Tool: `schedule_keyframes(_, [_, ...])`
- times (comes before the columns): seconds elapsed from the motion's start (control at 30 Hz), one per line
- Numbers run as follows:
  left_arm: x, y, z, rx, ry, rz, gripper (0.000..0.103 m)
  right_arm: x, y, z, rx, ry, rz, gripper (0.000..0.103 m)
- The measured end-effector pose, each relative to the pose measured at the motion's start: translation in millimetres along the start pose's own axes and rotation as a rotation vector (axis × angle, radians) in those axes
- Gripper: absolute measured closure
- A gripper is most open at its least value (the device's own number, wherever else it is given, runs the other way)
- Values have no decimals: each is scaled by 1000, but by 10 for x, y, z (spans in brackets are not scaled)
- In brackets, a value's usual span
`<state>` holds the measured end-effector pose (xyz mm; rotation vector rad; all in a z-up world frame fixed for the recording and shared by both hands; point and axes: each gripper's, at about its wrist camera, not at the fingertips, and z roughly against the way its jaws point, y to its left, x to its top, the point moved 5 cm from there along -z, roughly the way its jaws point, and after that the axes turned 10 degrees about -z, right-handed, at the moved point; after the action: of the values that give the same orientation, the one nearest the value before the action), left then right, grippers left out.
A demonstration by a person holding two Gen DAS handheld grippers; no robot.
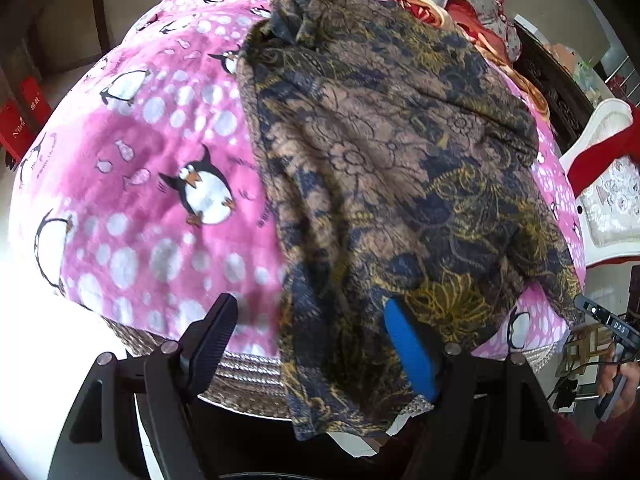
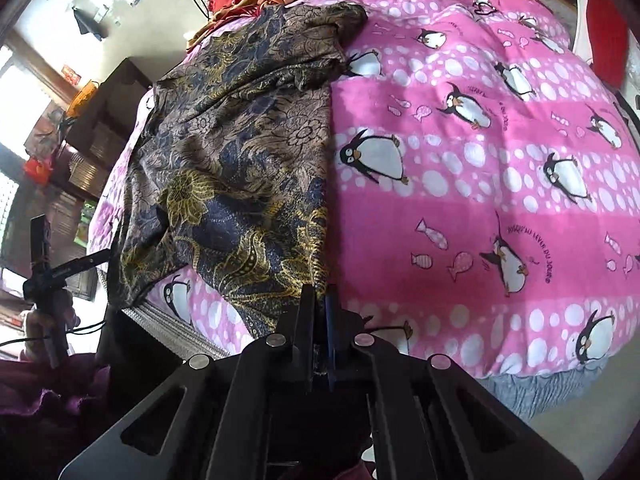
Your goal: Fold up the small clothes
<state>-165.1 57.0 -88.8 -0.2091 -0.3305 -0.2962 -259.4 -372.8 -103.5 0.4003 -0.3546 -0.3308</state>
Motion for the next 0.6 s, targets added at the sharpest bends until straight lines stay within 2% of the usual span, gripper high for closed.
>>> schedule_keyframes(0.07, [-17, -30, -15, 6, 8, -13, 23, -14, 29, -37, 11, 7, -10, 100])
schedule_keyframes(0.17, [-27, -45, -32, 18, 16, -25, 23, -26, 20, -76, 11, 16, -21, 89])
schedule_keyframes(0.3, [-23, -35, -47, 15, 25, -16, 23, -21, -18, -109, 25, 24, -51, 79])
schedule_keyframes(0.6, [-169, -20, -56, -17, 64, 33, 23, 2, -65, -149, 41, 30, -82, 76])
